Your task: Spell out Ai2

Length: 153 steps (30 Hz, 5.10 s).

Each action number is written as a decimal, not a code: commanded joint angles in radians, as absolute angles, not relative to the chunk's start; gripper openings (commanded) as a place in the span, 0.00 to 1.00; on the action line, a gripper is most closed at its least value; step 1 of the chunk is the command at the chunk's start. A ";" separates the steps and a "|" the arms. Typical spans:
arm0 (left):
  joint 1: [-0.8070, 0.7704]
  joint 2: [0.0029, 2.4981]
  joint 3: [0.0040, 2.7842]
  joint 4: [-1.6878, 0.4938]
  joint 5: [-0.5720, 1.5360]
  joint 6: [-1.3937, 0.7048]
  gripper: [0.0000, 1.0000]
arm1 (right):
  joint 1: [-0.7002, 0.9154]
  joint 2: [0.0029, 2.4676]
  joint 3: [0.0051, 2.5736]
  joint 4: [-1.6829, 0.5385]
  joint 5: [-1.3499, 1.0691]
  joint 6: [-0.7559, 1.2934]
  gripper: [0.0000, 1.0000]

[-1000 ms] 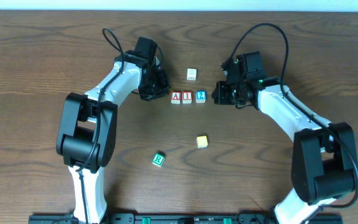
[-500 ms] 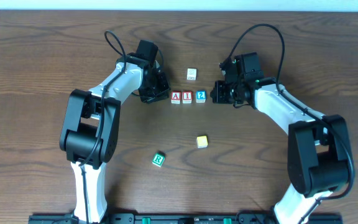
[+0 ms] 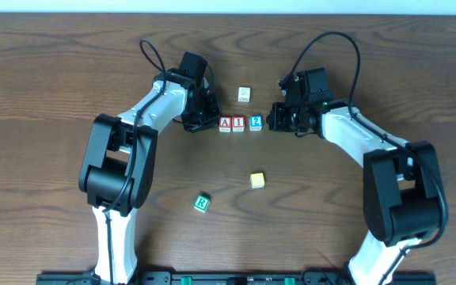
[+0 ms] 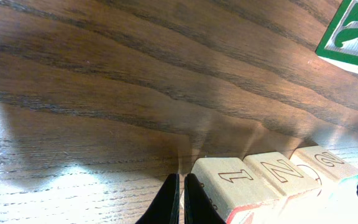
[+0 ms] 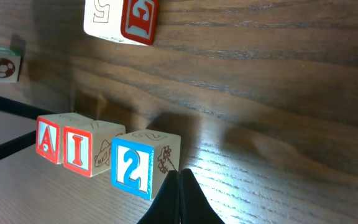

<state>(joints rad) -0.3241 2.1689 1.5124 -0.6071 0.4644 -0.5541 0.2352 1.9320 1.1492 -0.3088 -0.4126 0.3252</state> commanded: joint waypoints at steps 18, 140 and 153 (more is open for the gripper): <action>-0.342 2.182 1.505 -0.600 0.464 -0.591 0.06 | 0.287 1.981 1.145 -0.287 -0.437 0.351 0.01; -0.178 0.346 0.730 -0.758 -0.215 -0.179 0.96 | 0.463 0.364 1.168 -1.459 -0.094 0.370 0.99; -0.073 0.083 0.312 -0.603 -0.130 -0.179 0.95 | 0.463 0.364 1.168 -1.459 -0.094 0.370 0.99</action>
